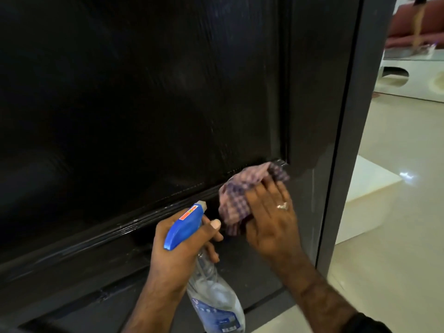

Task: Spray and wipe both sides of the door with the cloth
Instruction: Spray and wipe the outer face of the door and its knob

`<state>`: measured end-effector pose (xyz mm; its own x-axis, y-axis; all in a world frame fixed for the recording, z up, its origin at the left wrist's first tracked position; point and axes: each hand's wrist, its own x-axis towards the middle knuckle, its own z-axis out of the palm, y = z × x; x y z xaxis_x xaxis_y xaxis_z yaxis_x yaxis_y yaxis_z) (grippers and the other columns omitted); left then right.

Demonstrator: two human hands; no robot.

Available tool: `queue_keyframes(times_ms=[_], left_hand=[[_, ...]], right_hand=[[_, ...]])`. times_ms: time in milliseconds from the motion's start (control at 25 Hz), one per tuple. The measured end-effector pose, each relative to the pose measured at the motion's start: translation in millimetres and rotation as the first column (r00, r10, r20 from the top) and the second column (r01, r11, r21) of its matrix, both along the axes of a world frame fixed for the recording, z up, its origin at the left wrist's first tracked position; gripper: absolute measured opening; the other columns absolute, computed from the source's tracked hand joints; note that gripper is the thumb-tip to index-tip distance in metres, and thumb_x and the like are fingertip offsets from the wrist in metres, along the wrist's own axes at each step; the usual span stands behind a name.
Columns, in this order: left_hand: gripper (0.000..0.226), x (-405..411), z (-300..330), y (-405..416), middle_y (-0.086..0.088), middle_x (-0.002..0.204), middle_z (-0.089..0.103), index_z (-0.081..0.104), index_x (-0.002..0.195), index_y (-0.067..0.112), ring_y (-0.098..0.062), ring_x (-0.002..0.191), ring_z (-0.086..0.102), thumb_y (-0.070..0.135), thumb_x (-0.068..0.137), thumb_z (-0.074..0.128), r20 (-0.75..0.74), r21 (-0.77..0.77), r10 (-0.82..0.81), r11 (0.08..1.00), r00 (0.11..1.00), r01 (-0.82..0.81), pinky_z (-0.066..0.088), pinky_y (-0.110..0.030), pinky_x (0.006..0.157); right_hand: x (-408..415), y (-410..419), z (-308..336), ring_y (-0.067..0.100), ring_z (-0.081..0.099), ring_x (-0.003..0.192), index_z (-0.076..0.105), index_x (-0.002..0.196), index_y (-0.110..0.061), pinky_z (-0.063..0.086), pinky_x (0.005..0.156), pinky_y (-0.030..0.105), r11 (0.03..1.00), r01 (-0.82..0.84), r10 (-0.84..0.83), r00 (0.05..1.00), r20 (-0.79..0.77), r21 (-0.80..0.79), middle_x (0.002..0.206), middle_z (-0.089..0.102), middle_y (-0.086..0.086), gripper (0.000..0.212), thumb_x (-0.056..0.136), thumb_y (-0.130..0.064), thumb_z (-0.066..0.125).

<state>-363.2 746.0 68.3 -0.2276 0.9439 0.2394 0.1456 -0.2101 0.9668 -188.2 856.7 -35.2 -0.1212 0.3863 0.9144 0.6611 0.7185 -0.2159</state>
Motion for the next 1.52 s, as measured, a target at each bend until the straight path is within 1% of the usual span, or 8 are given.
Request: queue_keyframes(times_ms=[120, 280, 400, 560, 840, 1040, 1400, 1520], left_hand=[[0.019, 1, 1, 3, -0.022, 0.074, 0.071, 0.070, 0.074, 0.005, -0.038, 0.049, 0.062, 0.021, 0.078, 0.078, -0.024, -0.013, -0.021, 1.000, 0.999, 0.021, 0.057, -0.048, 0.058], [0.015, 3, 3, 10, -0.023, 0.074, 0.071, 0.071, 0.078, 0.007, -0.039, 0.050, 0.062, 0.019, 0.078, 0.079, -0.011, -0.006, -0.043, 0.999, 0.999, 0.042, 0.058, -0.044, 0.057], [0.014, 6, 2, 17, -0.025, 0.074, 0.069, 0.072, 0.078, 0.007, -0.038, 0.049, 0.060, 0.018, 0.078, 0.079, 0.012, -0.008, -0.048, 0.999, 0.999, 0.048, 0.057, -0.044, 0.055], [0.017, 14, -3, 24, -0.025, 0.074, 0.070, 0.069, 0.076, 0.004, -0.037, 0.048, 0.061, 0.018, 0.077, 0.079, 0.005, -0.025, -0.061, 0.998, 0.998, 0.061, 0.055, -0.042, 0.054], [0.014, 21, 3, 34, -0.023, 0.073, 0.070, 0.069, 0.074, 0.007, -0.038, 0.049, 0.062, 0.017, 0.081, 0.077, -0.041, 0.005, -0.109, 0.994, 0.993, 0.109, 0.057, -0.044, 0.055], [0.016, 24, 1, 35, -0.024, 0.074, 0.070, 0.069, 0.078, 0.005, -0.037, 0.048, 0.061, 0.018, 0.081, 0.078, -0.015, -0.006, -0.136, 0.991, 0.991, 0.136, 0.057, -0.046, 0.055], [0.018, 17, -3, 27, -0.024, 0.074, 0.070, 0.069, 0.076, 0.005, -0.038, 0.048, 0.061, 0.019, 0.082, 0.079, -0.011, -0.010, -0.145, 0.989, 0.989, 0.145, 0.057, -0.051, 0.058], [0.017, 8, -1, 16, -0.023, 0.074, 0.070, 0.069, 0.076, 0.005, -0.037, 0.048, 0.061, 0.019, 0.081, 0.078, 0.009, -0.005, -0.124, 0.992, 0.992, 0.124, 0.057, -0.049, 0.057]], right_hand=[[2, 12, 20, 0.039, 0.042, 0.154, 0.056, 0.149, 0.004, 0.037, 0.119, 0.068, 0.990, 0.046, -0.090, 0.933, -0.350, -0.132, 0.160, 0.050, 0.023, 0.052, 0.102, -0.017, 0.053], [-12, -5, 9, 0.039, 0.039, 0.156, 0.061, 0.145, 0.003, 0.031, 0.121, 0.068, 0.977, 0.183, -0.198, 0.970, -0.141, -0.112, 0.157, 0.053, 0.023, 0.054, 0.098, -0.023, 0.054], [8, 10, 26, 0.036, 0.042, 0.154, 0.065, 0.141, -0.001, 0.027, 0.124, 0.065, 0.944, 0.295, -0.320, 0.925, -0.206, -0.146, 0.152, 0.060, 0.017, 0.049, 0.100, -0.025, 0.054], [-15, -15, 1, 0.038, 0.048, 0.145, 0.063, 0.140, 0.003, 0.036, 0.118, 0.064, 0.959, 0.248, -0.270, 0.946, -0.180, -0.138, 0.147, 0.060, 0.022, 0.050, 0.097, -0.020, 0.054], [1, 12, 25, 0.038, 0.025, 0.163, 0.046, 0.158, 0.001, 0.015, 0.129, 0.068, 0.958, 0.239, -0.264, 0.952, -0.153, -0.160, 0.169, 0.038, 0.017, 0.069, 0.094, -0.023, 0.054], [20, 1, -1, 0.031, 0.039, 0.157, 0.063, 0.145, -0.004, 0.025, 0.121, 0.073, 0.960, 0.247, -0.258, 0.963, -0.073, -0.129, 0.157, 0.056, 0.012, 0.055, 0.094, -0.024, 0.055], [35, 12, 28, 0.034, 0.057, 0.131, 0.070, 0.129, -0.011, 0.034, 0.112, 0.069, 0.955, 0.281, -0.290, 0.952, -0.095, -0.092, 0.135, 0.068, 0.006, 0.038, 0.100, -0.031, 0.055], [23, 12, 40, 0.032, 0.057, 0.122, 0.071, 0.125, -0.010, 0.041, 0.105, 0.059, 0.961, 0.248, -0.270, 0.938, -0.218, -0.122, 0.132, 0.069, 0.006, 0.035, 0.101, -0.029, 0.055]])
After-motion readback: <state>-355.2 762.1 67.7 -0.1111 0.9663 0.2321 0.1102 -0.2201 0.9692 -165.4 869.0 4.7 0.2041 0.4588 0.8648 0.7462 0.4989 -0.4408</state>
